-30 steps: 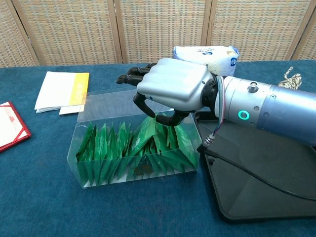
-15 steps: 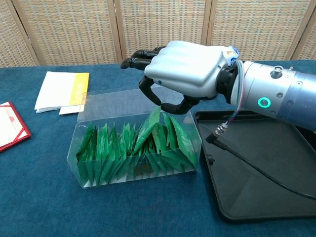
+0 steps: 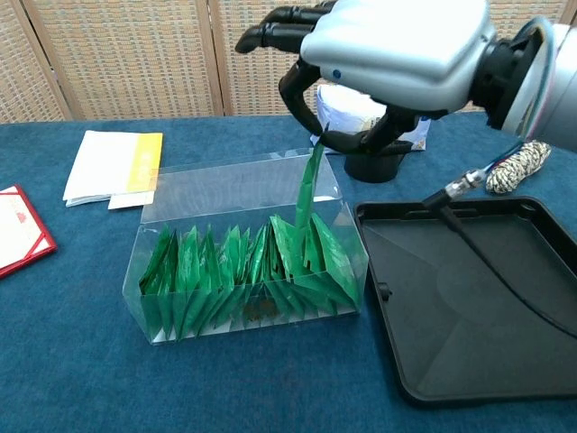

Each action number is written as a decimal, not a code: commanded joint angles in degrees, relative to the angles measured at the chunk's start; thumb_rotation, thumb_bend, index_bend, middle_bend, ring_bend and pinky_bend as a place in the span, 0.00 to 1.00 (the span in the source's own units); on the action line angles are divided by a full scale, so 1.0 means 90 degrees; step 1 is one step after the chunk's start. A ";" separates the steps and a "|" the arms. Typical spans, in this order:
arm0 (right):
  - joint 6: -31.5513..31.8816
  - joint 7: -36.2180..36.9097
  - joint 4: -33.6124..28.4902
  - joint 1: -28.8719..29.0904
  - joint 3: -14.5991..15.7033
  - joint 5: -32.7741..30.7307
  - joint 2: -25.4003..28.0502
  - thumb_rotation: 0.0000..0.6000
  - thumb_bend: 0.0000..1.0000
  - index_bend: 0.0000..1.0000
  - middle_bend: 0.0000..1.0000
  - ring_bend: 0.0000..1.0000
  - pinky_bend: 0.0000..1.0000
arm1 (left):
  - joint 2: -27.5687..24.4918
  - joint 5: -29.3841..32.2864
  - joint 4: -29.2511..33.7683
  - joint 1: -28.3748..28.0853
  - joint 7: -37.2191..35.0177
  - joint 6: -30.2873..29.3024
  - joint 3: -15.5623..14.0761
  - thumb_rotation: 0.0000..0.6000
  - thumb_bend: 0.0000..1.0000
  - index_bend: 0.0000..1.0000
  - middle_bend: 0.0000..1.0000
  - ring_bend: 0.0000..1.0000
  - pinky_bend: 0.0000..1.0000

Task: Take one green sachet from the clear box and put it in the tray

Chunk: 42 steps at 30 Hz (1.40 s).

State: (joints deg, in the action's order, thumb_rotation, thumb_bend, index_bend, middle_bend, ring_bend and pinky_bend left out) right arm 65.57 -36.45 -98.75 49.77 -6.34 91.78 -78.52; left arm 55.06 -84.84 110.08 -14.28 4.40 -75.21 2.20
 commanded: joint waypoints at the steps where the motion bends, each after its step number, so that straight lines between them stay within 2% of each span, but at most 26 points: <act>1: 0.0161 -0.0099 -0.0269 -0.0147 -0.0059 0.0108 0.0313 1.00 0.58 0.63 0.14 0.00 0.25 | -0.0010 -0.0024 0.0006 0.0009 -0.0016 -0.0015 -0.0008 1.00 0.06 0.00 0.00 0.00 0.00; 6: 0.0372 -0.0153 -0.0473 -0.0389 -0.0078 0.0210 0.0815 1.00 0.58 0.63 0.14 0.00 0.25 | -0.0037 -0.0114 0.0024 0.0040 -0.0058 -0.0072 -0.0032 1.00 0.06 0.00 0.00 0.00 0.00; 11: 0.0585 0.0030 -0.0303 -0.0732 0.0027 0.0244 0.1214 1.00 0.58 0.63 0.14 0.00 0.25 | -0.0061 -0.0179 0.0037 0.0065 -0.0103 -0.0114 -0.0048 1.00 0.06 0.00 0.00 0.00 0.00; 19: 0.0785 0.0464 0.0099 -0.1134 0.0242 0.0273 0.1370 1.00 0.58 0.63 0.14 0.00 0.25 | -0.0078 -0.0227 0.0046 0.0087 -0.0129 -0.0151 -0.0060 1.00 0.06 0.00 0.00 0.00 0.00; 23: 0.0789 0.0679 0.0437 -0.1325 0.0401 0.0256 0.1287 1.00 0.58 0.63 0.14 0.00 0.25 | -0.0086 -0.0245 0.0056 0.0099 -0.0126 -0.0170 -0.0065 1.00 0.06 0.00 0.00 0.00 0.00; 30: 0.0604 0.1096 0.1310 -0.1543 0.0614 0.0189 0.0673 1.00 0.59 0.63 0.14 0.00 0.25 | -0.0088 -0.0260 0.0078 0.0127 -0.0090 -0.0208 -0.0071 1.00 0.06 0.00 0.00 0.00 0.00; 40: 0.0598 0.1382 0.1783 -0.1670 0.0612 0.0201 0.0345 1.00 0.58 0.63 0.13 0.00 0.25 | -0.0077 -0.0221 0.0079 0.0118 -0.0057 -0.0174 -0.0062 1.00 0.06 0.00 0.00 0.00 0.00; 41: 0.0595 0.1397 0.1794 -0.1676 0.0610 0.0201 0.0337 1.00 0.58 0.60 0.12 0.00 0.25 | -0.0077 -0.0217 0.0079 0.0117 -0.0057 -0.0173 -0.0060 1.00 0.06 0.00 0.00 0.00 0.00; 42: 0.0593 0.1425 0.1804 -0.1688 0.0612 0.0204 0.0323 1.00 0.58 0.52 0.11 0.00 0.25 | -0.0079 -0.0212 0.0079 0.0116 -0.0058 -0.0172 -0.0056 1.00 0.06 0.00 0.00 0.00 0.00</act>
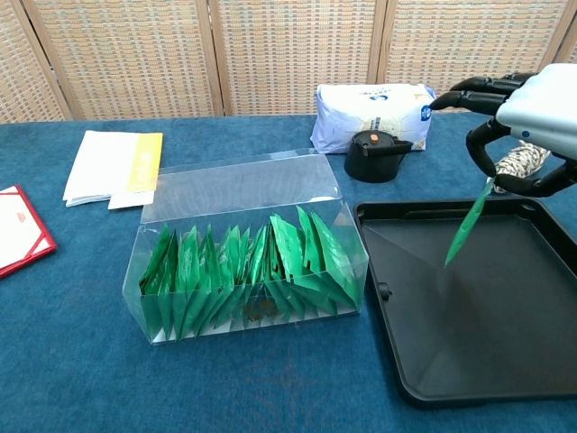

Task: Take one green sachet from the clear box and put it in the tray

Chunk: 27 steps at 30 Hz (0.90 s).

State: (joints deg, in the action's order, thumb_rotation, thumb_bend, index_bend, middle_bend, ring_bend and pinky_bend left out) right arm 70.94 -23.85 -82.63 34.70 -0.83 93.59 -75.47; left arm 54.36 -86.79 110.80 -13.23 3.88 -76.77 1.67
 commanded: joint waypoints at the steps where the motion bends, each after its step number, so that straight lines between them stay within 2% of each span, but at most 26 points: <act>1: 0.0003 0.0053 0.0021 -0.0024 0.0002 0.0018 -0.0026 1.00 0.58 0.44 0.09 0.00 0.25 | -0.0003 0.0005 0.0003 0.0003 -0.0001 0.0000 0.0000 1.00 0.06 0.00 0.00 0.00 0.00; 3: 0.0035 0.0087 0.0027 -0.0033 0.0005 0.0079 -0.0018 1.00 0.57 0.14 0.03 0.00 0.25 | -0.0002 0.0003 0.0004 0.0004 0.0004 0.0001 -0.0001 1.00 0.06 0.00 0.00 0.00 0.00; 5: 0.0094 0.0049 -0.0010 -0.0054 -0.0021 0.0112 0.0026 1.00 0.52 0.01 0.00 0.00 0.25 | -0.0003 0.0004 0.0009 0.0002 0.0013 0.0004 0.0000 1.00 0.06 0.00 0.00 0.00 0.00; 7: 0.0175 -0.0057 -0.0113 -0.0097 -0.0078 0.0082 0.0098 1.00 0.47 0.00 0.00 0.00 0.25 | -0.0003 0.0009 0.0009 0.0000 0.0019 0.0012 -0.0001 1.00 0.06 0.00 0.00 0.00 0.00; 13: 0.0784 -0.0215 -0.0771 -0.0397 -0.0266 0.0071 0.0647 1.00 0.42 0.00 0.00 0.00 0.25 | -0.0002 0.0026 0.0008 -0.0003 0.0025 0.0017 0.0008 1.00 0.06 0.00 0.00 0.00 0.00; 16: 0.1419 0.0088 -0.1207 -0.0789 -0.0225 0.0191 0.1054 1.00 0.29 0.00 0.00 0.00 0.21 | 0.0012 0.0006 0.0007 0.0005 0.0057 0.0001 0.0002 1.00 0.06 0.00 0.00 0.00 0.00; 18: 0.1853 0.0408 -0.1371 -0.1110 -0.0150 0.0222 0.1186 1.00 0.11 0.00 0.00 0.00 0.09 | 0.0031 -0.0016 0.0007 0.0008 0.0113 -0.0005 -0.0006 1.00 0.06 0.00 0.00 0.00 0.00; 20: 0.2091 0.0636 -0.1475 -0.1424 -0.0023 0.0094 0.1268 1.00 0.02 0.00 0.00 0.00 0.01 | 0.0060 -0.0042 0.0008 0.0012 0.0191 -0.0021 -0.0014 1.00 0.06 0.00 0.00 0.00 0.00; 24: 0.2627 0.1435 -0.1590 -0.2206 0.0299 -0.0173 0.1208 1.00 0.00 0.00 0.00 0.00 0.00 | 0.0167 -0.0143 0.0046 0.0122 0.0520 -0.0260 -0.0029 1.00 0.06 0.00 0.00 0.00 0.00; 27: 0.2990 0.1806 -0.1592 -0.2628 0.0366 -0.0304 0.1082 1.00 0.00 0.00 0.00 0.00 0.00 | 0.0250 -0.0268 0.0055 0.0283 0.0721 -0.0542 -0.0076 1.00 0.06 0.00 0.00 0.00 0.00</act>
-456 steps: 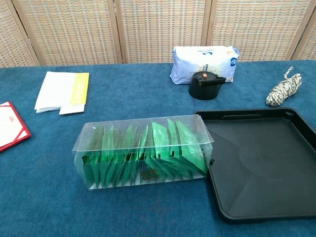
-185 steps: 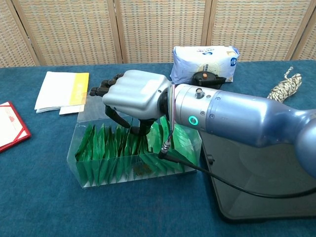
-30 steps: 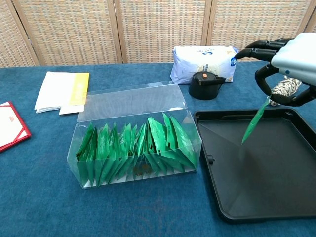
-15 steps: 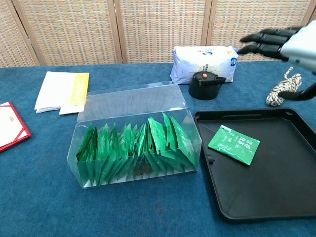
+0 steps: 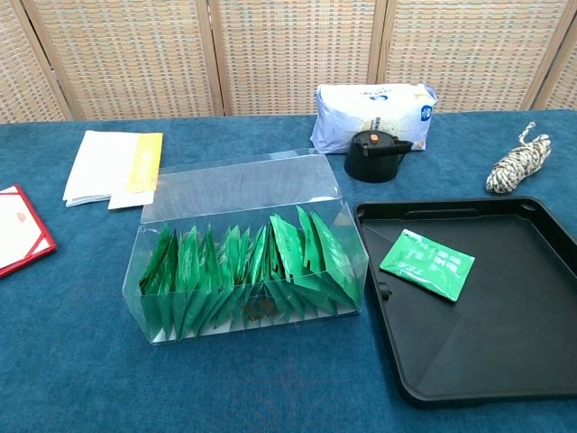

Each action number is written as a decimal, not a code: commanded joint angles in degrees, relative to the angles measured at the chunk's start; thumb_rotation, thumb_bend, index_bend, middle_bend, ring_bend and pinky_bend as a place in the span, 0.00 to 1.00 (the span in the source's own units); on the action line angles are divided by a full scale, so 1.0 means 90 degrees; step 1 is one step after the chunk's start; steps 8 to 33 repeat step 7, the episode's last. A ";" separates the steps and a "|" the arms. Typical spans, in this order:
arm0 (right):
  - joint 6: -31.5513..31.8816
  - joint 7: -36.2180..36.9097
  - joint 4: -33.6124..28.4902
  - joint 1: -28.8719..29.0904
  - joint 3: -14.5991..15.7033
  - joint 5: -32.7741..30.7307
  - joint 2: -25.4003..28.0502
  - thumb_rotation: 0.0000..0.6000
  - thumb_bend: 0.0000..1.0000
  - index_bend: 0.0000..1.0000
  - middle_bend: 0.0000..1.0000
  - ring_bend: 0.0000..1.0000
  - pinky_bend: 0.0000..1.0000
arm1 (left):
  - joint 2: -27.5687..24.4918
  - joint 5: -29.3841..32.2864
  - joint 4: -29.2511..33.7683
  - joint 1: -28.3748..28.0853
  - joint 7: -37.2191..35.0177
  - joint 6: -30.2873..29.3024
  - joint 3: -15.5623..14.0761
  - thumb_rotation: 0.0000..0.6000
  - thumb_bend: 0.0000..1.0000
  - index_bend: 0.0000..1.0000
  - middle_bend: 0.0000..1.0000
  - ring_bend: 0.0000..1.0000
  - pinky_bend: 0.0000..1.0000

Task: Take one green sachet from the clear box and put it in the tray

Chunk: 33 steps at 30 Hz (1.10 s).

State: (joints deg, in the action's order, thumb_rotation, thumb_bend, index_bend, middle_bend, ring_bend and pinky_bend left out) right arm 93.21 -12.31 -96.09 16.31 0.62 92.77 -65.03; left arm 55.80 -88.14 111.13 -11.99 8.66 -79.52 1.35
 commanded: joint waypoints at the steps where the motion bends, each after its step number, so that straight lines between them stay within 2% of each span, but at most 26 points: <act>1: 0.0566 0.0552 -0.0074 -0.0643 0.0204 -0.0189 -0.0091 1.00 0.00 0.00 0.00 0.00 0.00 | 0.0117 -0.0143 0.0008 0.0178 0.0230 -0.0289 -0.0052 1.00 0.06 0.00 0.00 0.00 0.00; 7: 0.0785 0.0683 0.0034 -0.0903 0.0145 -0.0155 -0.0124 1.00 0.00 0.00 0.00 0.00 0.00 | 0.0203 -0.0219 -0.0079 0.0322 0.0380 -0.0480 -0.0105 1.00 0.06 0.00 0.00 0.00 0.00; 33: 0.0785 0.0683 0.0034 -0.0903 0.0145 -0.0155 -0.0124 1.00 0.00 0.00 0.00 0.00 0.00 | 0.0203 -0.0219 -0.0079 0.0322 0.0380 -0.0480 -0.0105 1.00 0.06 0.00 0.00 0.00 0.00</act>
